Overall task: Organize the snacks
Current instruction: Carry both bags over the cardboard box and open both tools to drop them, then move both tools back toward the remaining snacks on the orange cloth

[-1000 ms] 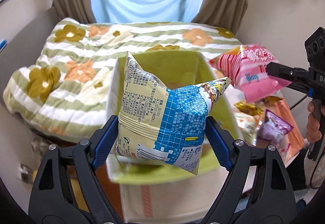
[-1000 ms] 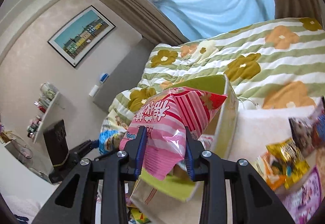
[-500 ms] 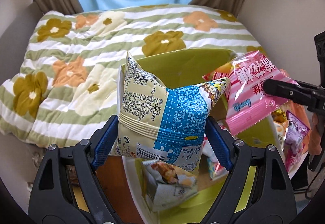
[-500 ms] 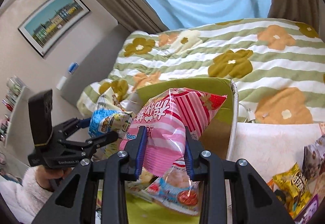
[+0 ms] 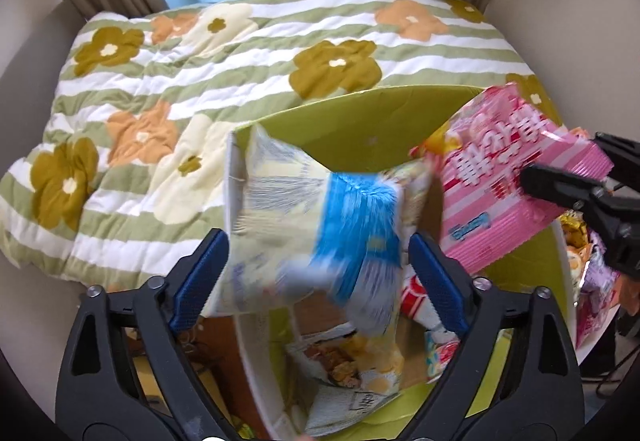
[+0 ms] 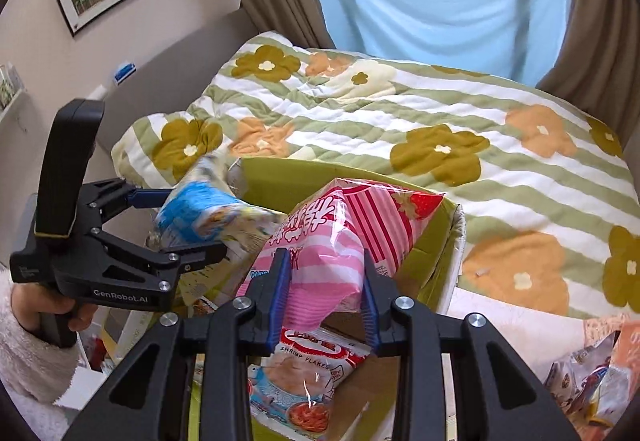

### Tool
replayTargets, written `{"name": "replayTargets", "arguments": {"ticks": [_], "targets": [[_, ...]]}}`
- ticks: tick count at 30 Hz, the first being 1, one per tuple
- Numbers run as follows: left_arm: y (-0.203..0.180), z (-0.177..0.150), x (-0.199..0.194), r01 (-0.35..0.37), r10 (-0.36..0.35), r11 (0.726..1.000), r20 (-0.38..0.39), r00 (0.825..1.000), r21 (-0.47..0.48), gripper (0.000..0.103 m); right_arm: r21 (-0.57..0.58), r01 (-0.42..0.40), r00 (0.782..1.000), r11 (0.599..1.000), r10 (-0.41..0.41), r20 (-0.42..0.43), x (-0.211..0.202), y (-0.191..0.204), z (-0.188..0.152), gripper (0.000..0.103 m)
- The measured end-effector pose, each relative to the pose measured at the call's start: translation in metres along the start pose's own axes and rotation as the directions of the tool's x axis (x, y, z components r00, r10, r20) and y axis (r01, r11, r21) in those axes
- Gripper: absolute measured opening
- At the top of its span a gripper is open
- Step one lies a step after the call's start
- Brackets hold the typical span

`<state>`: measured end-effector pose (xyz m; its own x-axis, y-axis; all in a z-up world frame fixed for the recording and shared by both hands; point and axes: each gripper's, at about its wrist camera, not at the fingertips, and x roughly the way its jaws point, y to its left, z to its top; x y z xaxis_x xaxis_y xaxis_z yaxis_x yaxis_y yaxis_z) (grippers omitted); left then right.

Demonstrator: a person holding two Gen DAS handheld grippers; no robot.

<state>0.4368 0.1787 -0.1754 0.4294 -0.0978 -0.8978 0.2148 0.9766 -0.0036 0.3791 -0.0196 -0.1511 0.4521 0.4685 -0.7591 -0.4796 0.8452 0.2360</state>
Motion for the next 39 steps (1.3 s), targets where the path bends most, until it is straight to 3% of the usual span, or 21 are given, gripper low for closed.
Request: {"name": "replayTargets", "arguments": {"ticks": [2,8,17,19,20,21,39], "targets": [[-0.004,-0.002,-0.004,0.011,-0.011,1.000,0.005,1.000,0.006,0.102,-0.013,0.007,1.000,1.000,-0.007,-0.010,0.003,-0.001,-0.001,0.029],[-0.008,-0.021,-0.027,-0.003,0.003,1.000,0.031,0.999,0.016,0.102,-0.019,0.012,1.000,1.000,-0.013,-0.019,0.007,-0.001,-0.002,0.029],[0.003,-0.040,-0.036,0.014,-0.011,0.998,0.042,0.999,-0.065,0.102,-0.102,0.050,0.994,0.993,-0.060,-0.094,0.025,0.013,0.001,0.032],[0.003,-0.044,-0.037,0.015,-0.011,0.997,0.043,0.999,-0.077,0.102,-0.108,0.067,0.991,0.992,-0.079,-0.109,0.029,0.016,-0.002,0.056],[0.004,-0.048,-0.039,0.017,-0.013,0.996,0.046,0.999,-0.089,0.102,-0.112,0.068,0.992,0.991,-0.079,-0.101,0.028,0.017,-0.006,0.077],[0.005,-0.050,-0.040,0.019,-0.015,0.995,0.047,0.999,-0.095,0.102,-0.112,0.069,0.992,0.991,-0.080,-0.093,0.027,0.017,-0.008,0.090],[-0.004,-0.079,-0.089,0.014,-0.004,0.996,0.117,0.993,-0.091,0.102,-0.083,0.116,0.993,0.990,-0.118,-0.015,-0.029,0.042,-0.032,0.091]]}}
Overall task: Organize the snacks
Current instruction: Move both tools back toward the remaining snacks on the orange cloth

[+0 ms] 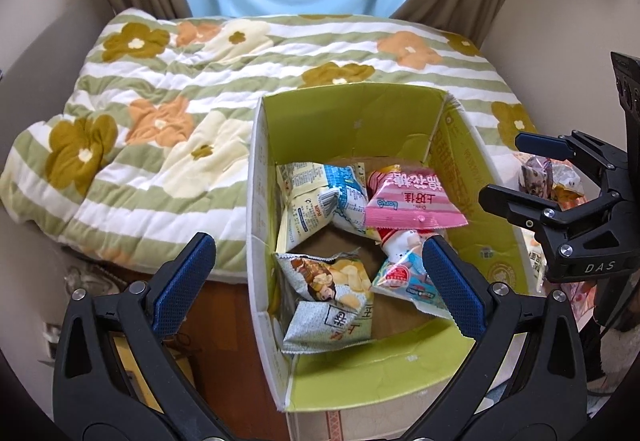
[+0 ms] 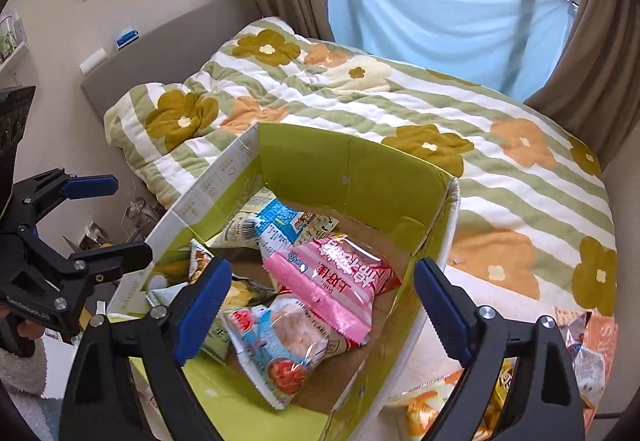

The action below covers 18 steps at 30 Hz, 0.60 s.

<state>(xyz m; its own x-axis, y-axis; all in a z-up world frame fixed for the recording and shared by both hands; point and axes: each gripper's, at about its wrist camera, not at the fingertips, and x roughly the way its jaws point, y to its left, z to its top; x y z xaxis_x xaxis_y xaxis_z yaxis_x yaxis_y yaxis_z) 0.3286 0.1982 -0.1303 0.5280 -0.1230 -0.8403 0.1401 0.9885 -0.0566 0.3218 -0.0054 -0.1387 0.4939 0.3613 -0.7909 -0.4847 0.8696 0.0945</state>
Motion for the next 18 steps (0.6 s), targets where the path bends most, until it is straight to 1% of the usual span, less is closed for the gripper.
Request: {"name": "replayTargets", "arguments": {"ticks": [1,2,4,7,9,11,13,15,18], "targets": [[0.000,-0.002,-0.003,0.005,-0.005,1.000,0.004,1.000,0.002,0.102,0.004,0.008,1.000,1.000,-0.008,0.008,-0.003,0.001,-0.002,0.091],[0.000,-0.003,-0.005,0.009,-0.009,1.000,0.005,1.000,0.002,0.102,0.011,0.014,1.000,1.000,-0.015,0.017,-0.007,0.003,-0.004,0.093],[-0.002,-0.007,-0.010,0.015,-0.015,1.000,0.011,1.000,0.006,0.102,0.034,0.020,0.999,0.999,-0.021,0.027,-0.014,0.003,-0.008,0.103],[-0.009,-0.012,-0.021,0.005,-0.005,1.000,0.025,1.000,0.025,0.102,0.074,0.028,0.998,0.997,-0.032,0.051,-0.028,0.002,-0.018,0.103],[-0.019,-0.015,-0.031,0.012,-0.013,0.999,0.040,0.999,0.038,0.102,0.091,0.046,0.997,0.995,-0.052,0.060,-0.037,-0.001,-0.021,0.103],[-0.031,-0.018,-0.043,0.033,-0.036,0.999,0.065,0.997,0.043,0.102,0.107,0.057,0.995,0.993,-0.065,0.074,-0.050,-0.005,-0.029,0.103],[-0.044,-0.022,-0.050,0.056,-0.059,0.997,0.071,0.996,0.051,0.102,0.125,0.061,0.994,0.990,-0.072,0.087,-0.068,-0.011,-0.036,0.103],[-0.062,-0.025,-0.056,0.071,-0.076,0.995,0.077,0.994,0.068,0.102,0.140,0.079,0.993,0.987,-0.091,0.077,-0.088,-0.022,-0.044,0.103],[-0.095,-0.030,-0.063,0.092,-0.101,0.991,0.082,0.992,0.098,0.102,0.168,0.103,0.989,0.980,-0.119,0.087,-0.122,-0.040,-0.059,0.103]]}}
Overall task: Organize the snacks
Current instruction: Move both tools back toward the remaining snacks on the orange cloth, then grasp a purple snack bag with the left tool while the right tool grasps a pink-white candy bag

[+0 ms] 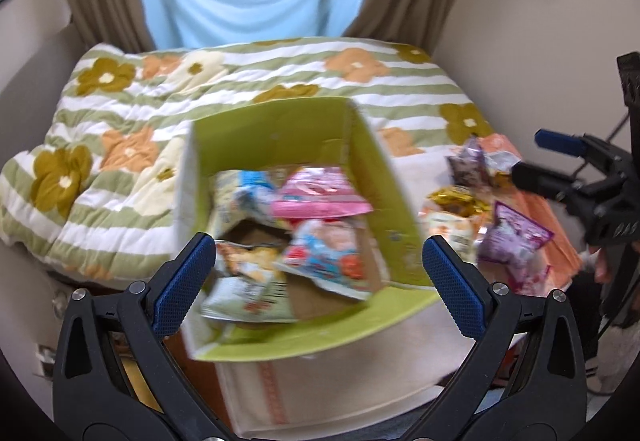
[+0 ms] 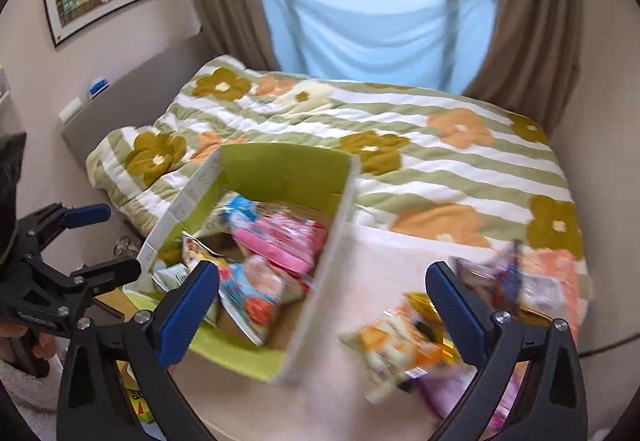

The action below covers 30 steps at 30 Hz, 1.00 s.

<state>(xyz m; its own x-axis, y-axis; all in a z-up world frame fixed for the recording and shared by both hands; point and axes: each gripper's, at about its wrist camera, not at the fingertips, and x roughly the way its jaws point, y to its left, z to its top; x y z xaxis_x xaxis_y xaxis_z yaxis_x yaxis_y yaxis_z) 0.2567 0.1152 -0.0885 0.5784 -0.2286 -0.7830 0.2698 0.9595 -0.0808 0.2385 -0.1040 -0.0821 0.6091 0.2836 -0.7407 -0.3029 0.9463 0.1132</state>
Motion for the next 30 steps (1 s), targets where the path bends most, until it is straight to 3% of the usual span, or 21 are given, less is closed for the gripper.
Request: {"name": "replayTargets", "arguments": {"ticks": [7,9,13,21,30], "targets": [[-0.097,-0.009,0.003,0.064,-0.064,0.997,0.005,0.998,0.044,0.102,0.046,0.080,0.997,0.996,-0.081,0.004,-0.072,-0.079,-0.043,0.103],[-0.129,-0.012,0.007,0.088,-0.088,0.995,-0.003,0.996,0.055,0.102,0.051,0.119,0.993,0.992,-0.118,-0.008,-0.085,-0.100,-0.062,0.103],[-0.182,-0.019,0.017,0.109,-0.107,0.991,-0.021,0.994,0.084,0.102,0.097,0.121,0.992,0.988,-0.117,-0.041,-0.098,-0.140,-0.097,0.103],[-0.263,-0.037,0.070,0.135,-0.116,0.982,-0.141,0.983,0.130,0.102,0.165,0.120,0.978,0.979,-0.087,-0.192,-0.082,-0.191,-0.172,0.103],[-0.302,-0.048,0.146,0.186,-0.104,0.947,-0.297,0.949,0.261,0.102,0.293,0.124,0.950,0.948,-0.028,-0.311,-0.043,-0.186,-0.239,0.103]]}}
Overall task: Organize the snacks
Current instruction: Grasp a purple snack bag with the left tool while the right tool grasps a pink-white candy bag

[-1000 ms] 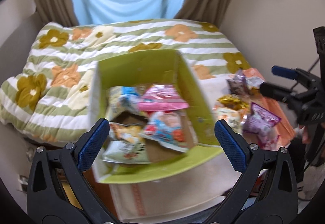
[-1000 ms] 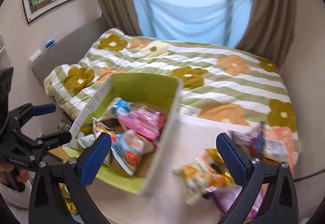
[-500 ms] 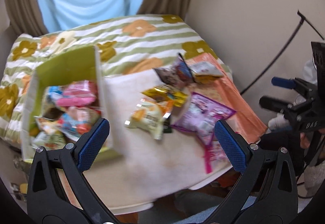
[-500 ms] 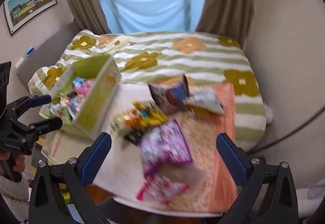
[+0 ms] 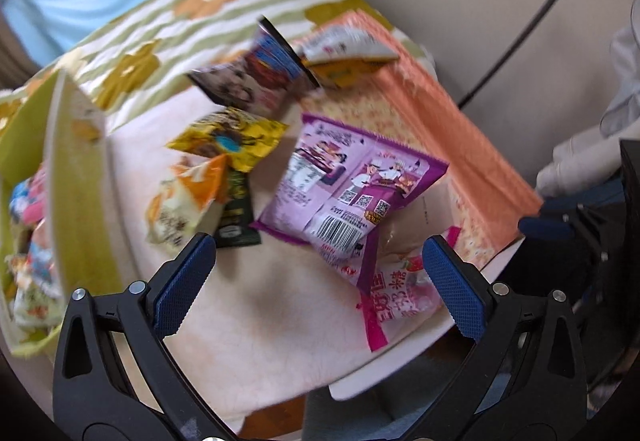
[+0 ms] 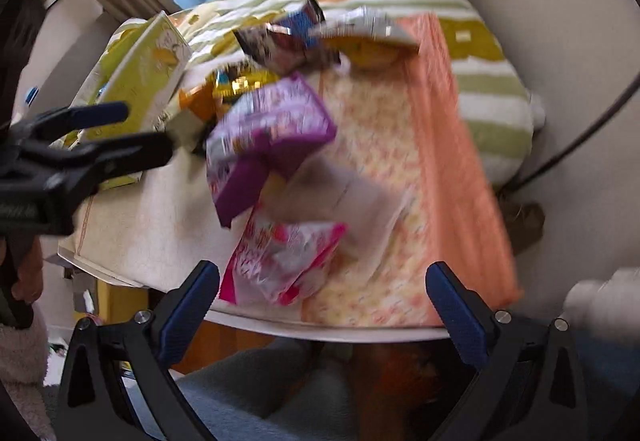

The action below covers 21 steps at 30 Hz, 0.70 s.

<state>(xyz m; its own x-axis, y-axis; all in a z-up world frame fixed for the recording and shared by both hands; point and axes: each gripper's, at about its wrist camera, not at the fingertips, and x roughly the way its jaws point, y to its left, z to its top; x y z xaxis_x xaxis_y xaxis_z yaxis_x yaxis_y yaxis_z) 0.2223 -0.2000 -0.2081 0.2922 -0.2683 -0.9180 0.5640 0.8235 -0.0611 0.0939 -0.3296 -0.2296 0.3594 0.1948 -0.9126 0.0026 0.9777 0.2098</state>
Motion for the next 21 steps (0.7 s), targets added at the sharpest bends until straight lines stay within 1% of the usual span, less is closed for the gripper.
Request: {"name": "replayTargets", "arguments": {"ticks": [2,5,10,12,14,18,20,21], "targets": [[-0.002,0.004,0.020,0.007,-0.006,0.999,-0.038,0.999,0.033,0.102,0.035,-0.002,1.000,0.999,0.002,-0.013,0.011,0.004,-0.007,0.103],[-0.003,0.009,0.040,0.021,-0.017,0.998,-0.068,0.998,0.065,0.102,0.078,-0.009,0.999,0.997,0.013,-0.045,0.031,0.009,-0.012,0.103],[-0.005,0.015,0.065,0.023,-0.010,0.992,-0.105,0.994,0.126,0.100,0.091,0.033,0.998,0.995,-0.028,-0.059,0.054,0.024,-0.014,0.103],[-0.005,0.018,0.073,0.025,-0.009,0.989,-0.114,0.993,0.144,0.098,0.086,0.057,0.997,0.995,-0.052,-0.062,0.061,0.031,-0.014,0.103],[-0.003,0.020,0.079,0.039,-0.020,0.988,-0.126,0.992,0.150,0.092,0.085,0.085,0.995,0.993,-0.080,-0.061,0.065,0.038,-0.014,0.103],[0.000,0.023,0.089,0.063,-0.041,0.987,-0.147,0.988,0.149,0.087,0.104,0.115,0.993,0.988,-0.111,-0.042,0.067,0.045,-0.015,0.103],[-0.001,0.022,0.090,0.072,-0.048,0.985,-0.147,0.988,0.159,0.080,0.105,0.143,0.989,0.984,-0.139,-0.042,0.069,0.047,-0.016,0.103],[-0.001,0.021,0.090,0.072,-0.047,0.984,-0.148,0.988,0.164,0.079,0.106,0.153,0.988,0.983,-0.149,-0.044,0.070,0.047,-0.017,0.102]]}}
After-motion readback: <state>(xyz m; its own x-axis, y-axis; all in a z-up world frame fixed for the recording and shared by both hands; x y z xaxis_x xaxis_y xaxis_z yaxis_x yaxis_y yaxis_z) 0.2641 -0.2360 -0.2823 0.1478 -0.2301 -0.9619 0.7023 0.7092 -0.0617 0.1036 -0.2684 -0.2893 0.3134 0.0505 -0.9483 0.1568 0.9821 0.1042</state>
